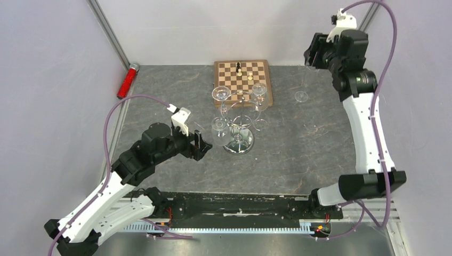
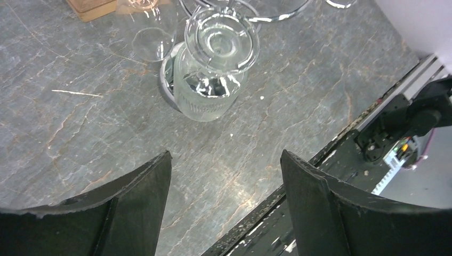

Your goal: Take the wine glass off the wine glass rack

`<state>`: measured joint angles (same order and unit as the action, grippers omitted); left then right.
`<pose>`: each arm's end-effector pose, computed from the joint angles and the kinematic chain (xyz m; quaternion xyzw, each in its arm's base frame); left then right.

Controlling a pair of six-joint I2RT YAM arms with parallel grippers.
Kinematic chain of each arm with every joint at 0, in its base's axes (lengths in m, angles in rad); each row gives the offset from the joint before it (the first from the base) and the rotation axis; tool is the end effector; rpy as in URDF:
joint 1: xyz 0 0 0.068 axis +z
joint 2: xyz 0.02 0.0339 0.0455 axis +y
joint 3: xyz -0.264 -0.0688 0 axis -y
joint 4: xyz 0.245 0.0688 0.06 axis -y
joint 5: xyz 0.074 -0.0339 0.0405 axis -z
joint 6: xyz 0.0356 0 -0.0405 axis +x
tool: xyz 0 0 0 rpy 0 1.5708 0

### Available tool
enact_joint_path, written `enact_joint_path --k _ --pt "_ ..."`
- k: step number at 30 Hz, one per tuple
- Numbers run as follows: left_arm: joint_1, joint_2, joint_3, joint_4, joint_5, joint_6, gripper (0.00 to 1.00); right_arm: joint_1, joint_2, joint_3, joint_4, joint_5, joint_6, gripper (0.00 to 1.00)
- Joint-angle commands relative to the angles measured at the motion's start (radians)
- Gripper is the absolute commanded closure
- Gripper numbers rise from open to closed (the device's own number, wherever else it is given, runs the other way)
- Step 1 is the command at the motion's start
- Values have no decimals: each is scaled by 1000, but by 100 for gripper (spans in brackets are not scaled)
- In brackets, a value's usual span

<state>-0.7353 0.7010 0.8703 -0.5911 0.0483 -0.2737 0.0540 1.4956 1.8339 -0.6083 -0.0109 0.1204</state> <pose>0.1098 -0.1016 0.3393 0.2048 0.8140 -0.2803 0.4658 0.3165 0.0175 0.4854 0.0231 0.7955 0.0571 0.6028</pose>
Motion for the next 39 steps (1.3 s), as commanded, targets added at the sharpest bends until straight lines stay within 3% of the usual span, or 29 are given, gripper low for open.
enact_joint_path --k 1,10,17,29,39 --pt "-1 35 67 69 -3 -116 19 40 -136 -141 82 -48 29 42" --pt "1 104 146 98 18 -272 20 107 -406 -471 161 -60 82 43" --pt "6 172 221 80 12 -387 22 135 -586 -703 244 -184 146 44" --pt "32 225 285 25 -4 -604 30 173 -815 -932 247 -223 172 47" --pt "164 219 195 63 93 -772 39 199 -904 -1062 249 -255 182 49"
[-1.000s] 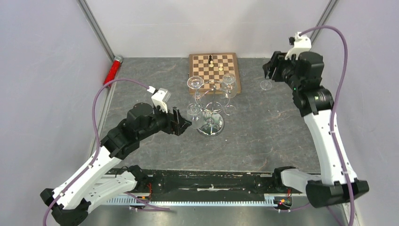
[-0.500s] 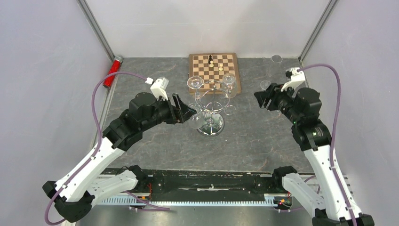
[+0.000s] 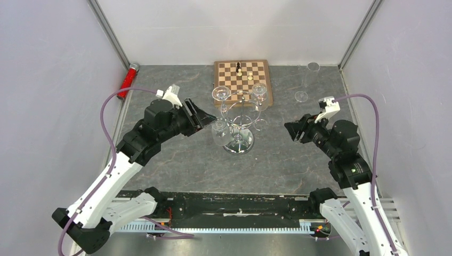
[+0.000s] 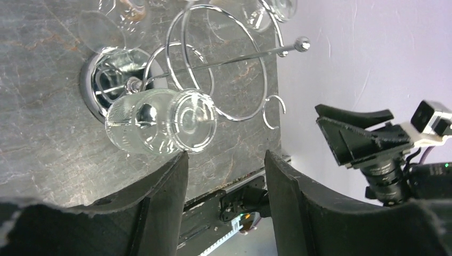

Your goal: Take the wine glass off the wine glass rack

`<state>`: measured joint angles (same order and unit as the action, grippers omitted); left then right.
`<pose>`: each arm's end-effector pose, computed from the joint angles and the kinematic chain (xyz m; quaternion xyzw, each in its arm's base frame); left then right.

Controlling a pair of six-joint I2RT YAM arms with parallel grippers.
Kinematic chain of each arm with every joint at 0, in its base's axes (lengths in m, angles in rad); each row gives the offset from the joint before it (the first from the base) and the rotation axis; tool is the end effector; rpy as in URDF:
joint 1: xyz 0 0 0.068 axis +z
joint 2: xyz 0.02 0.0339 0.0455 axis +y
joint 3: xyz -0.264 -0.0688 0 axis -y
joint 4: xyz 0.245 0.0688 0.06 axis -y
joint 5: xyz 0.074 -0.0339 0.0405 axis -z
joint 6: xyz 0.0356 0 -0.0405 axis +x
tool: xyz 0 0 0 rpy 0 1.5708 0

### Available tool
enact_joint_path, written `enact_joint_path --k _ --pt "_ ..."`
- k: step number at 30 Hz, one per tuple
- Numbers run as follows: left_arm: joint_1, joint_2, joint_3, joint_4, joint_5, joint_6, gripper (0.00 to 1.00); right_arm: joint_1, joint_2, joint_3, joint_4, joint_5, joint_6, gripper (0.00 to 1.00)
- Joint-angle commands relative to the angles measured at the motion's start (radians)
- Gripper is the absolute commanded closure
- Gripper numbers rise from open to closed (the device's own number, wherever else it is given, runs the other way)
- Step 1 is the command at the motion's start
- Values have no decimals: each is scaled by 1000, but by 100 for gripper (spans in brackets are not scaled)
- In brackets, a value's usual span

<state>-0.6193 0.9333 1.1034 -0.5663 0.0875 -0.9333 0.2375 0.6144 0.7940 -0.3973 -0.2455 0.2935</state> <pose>0.1571 -0.1158 0.3840 -0.1061 0.8252 -0.4138 0.3695 0.1346 0.0415 0.3450 -0.0550 0.7757 0.2552 0.5746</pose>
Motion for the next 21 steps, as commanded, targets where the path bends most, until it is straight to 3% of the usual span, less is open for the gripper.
enact_joint_path --k 1,21 --pt "59 -13 -52 56 71 -122 40 17 -25 -27 40 -22 9 49" --pt "163 30 -230 279 262 -197 51 34 -17 -35 61 -20 -6 52"
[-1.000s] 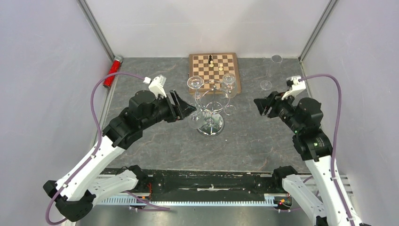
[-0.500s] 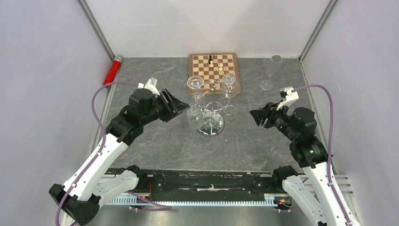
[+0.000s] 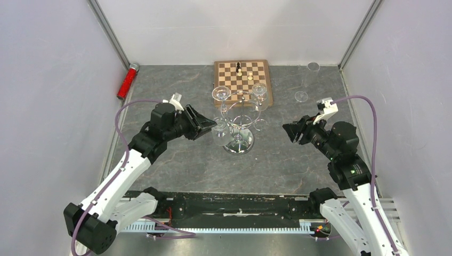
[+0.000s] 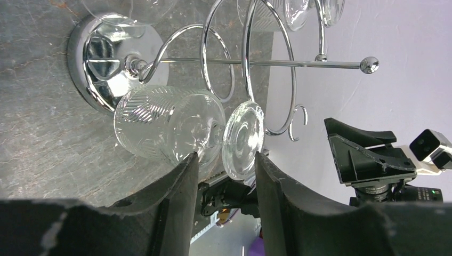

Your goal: Take the wine glass off the wine glass rack

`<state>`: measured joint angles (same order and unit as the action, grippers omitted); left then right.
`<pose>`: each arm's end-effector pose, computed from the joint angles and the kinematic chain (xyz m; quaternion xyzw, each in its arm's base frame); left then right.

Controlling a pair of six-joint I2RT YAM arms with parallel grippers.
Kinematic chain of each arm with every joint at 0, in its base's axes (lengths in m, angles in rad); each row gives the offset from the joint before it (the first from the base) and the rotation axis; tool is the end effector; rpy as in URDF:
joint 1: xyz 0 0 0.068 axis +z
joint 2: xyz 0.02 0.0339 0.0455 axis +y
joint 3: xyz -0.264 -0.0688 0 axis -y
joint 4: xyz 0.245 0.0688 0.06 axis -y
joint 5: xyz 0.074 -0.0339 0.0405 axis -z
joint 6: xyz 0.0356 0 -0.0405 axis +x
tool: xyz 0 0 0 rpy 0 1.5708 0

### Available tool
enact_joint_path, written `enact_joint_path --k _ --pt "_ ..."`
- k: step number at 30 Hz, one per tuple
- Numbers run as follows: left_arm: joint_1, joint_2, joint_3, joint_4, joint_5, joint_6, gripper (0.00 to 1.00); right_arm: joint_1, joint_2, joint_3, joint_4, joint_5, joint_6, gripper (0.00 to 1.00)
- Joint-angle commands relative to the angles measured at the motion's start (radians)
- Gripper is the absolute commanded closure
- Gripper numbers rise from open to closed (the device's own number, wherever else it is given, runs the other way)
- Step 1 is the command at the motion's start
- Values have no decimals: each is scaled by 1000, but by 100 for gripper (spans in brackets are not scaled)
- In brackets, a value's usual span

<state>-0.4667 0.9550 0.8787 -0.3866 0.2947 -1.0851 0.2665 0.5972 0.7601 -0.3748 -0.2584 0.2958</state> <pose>0.1856 -0.1051 0.3219 -0.1824 0.8248 -0.4536 0.2840 0.1324 0.0456 0.3381 -0.0696 0.7725 0.2692 0.5709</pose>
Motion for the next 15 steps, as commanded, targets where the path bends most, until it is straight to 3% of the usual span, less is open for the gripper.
enact_joint_path --k 1,15 --pt "12 12 -7 105 60 -46 51 5 0 -1 39 -6 -9 52" --pt "32 26 -15 144 97 -60 64 5 8 -10 44 -5 -11 53"
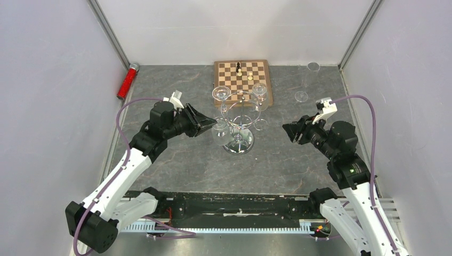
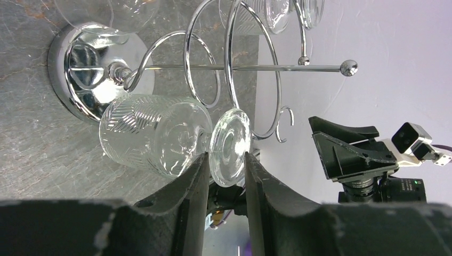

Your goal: Take the wine glass off the wine glass rack

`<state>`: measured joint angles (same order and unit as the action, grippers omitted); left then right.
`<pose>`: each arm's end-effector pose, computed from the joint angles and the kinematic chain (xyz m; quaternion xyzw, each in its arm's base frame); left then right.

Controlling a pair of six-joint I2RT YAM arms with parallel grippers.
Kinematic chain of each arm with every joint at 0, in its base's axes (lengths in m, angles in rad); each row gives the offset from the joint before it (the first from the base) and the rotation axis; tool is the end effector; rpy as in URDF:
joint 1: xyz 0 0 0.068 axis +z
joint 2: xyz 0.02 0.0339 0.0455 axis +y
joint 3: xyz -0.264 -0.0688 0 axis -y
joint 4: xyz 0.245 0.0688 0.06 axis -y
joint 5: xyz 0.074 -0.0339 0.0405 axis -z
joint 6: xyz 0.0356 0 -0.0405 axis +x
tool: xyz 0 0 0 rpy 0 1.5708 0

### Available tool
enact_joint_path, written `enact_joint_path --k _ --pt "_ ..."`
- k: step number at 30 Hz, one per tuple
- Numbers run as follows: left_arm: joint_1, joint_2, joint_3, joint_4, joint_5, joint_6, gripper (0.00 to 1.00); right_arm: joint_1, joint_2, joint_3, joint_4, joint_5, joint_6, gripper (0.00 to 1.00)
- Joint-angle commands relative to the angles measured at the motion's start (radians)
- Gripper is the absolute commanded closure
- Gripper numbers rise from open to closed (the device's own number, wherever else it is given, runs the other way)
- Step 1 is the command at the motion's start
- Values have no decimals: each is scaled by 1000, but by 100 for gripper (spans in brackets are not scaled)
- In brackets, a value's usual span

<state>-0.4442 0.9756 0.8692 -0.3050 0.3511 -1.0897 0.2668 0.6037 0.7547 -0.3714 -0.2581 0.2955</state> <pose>0.1938 -0.1058 0.3228 -0.1706 0.8116 -0.4795 0.2870 0.1342 0.0461 0.3358 -0.0693 0.7752 0.2685 0.5676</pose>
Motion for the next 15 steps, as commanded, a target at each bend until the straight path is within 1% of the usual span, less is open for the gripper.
enact_joint_path --k 1,8,15 --pt "11 6 -4 65 41 -55 65 5 1 -6 42 -4 -11 54" --pt "13 13 13 69 51 -55 71 5 2 -12 43 -6 -10 54" --pt "14 14 34 66 54 -56 73 5 1 -12 45 -7 -13 54"
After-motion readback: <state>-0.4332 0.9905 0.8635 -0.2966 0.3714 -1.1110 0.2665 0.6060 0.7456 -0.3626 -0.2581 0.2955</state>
